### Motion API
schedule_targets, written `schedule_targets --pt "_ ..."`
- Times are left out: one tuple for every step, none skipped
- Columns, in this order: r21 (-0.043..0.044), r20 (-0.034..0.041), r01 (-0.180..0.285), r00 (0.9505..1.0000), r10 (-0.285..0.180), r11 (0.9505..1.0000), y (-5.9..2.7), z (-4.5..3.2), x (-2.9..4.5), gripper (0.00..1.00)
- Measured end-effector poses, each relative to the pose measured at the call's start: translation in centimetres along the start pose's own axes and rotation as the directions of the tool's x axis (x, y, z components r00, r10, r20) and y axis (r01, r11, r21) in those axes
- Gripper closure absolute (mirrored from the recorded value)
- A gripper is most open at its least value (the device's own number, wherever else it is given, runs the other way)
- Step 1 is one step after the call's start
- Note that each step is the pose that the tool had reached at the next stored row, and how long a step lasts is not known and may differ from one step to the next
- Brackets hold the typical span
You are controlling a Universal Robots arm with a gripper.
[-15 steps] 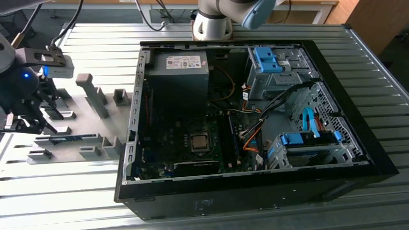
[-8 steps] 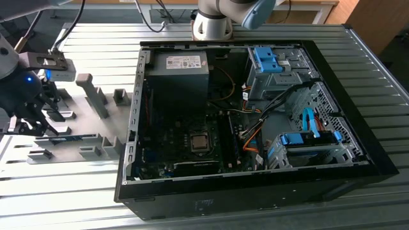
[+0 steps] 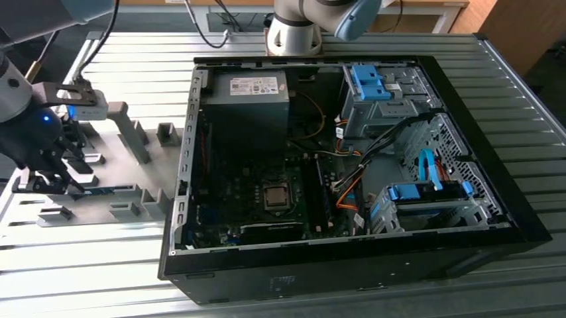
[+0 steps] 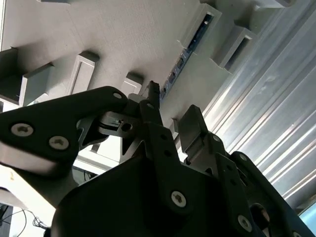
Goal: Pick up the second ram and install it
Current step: 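Pick up the second ram and move it above second insertion slot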
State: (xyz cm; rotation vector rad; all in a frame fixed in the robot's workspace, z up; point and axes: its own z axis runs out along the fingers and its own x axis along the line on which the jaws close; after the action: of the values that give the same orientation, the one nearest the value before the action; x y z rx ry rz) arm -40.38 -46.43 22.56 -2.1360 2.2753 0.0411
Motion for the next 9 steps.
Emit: schedule_targets --pt "0.0001 0.0000 0.000 1.0000 0.000 1.0000 0.01 0.18 0.00 0.57" --pt "0.0000 0.0000 0.000 1.0000 0.000 1.0000 0.02 0.37 0.01 0.57" --pt "0.0000 0.0000 0.000 1.0000 0.000 1.0000 0.03 0.55 0.02 0.57" --pt "0.0000 0.0000 0.000 1.0000 0.000 1.0000 0.04 0.73 0.05 0.57" --pt "0.0000 0.0000 0.000 1.0000 0.000 1.0000 0.05 0.91 0.08 0.57" --pt "0.0000 0.0000 0.000 1.0000 0.000 1.0000 0.04 1.09 0.12 0.57" --pt "-0.0001 -0.0001 0.000 1.0000 0.000 1.0000 0.04 1.26 0.17 0.57" --pt "0.0000 0.0000 0.000 1.0000 0.000 1.0000 0.05 1.45 0.21 0.57" --pt "0.0000 0.0000 0.000 1.0000 0.000 1.0000 0.05 1.62 0.26 0.57"
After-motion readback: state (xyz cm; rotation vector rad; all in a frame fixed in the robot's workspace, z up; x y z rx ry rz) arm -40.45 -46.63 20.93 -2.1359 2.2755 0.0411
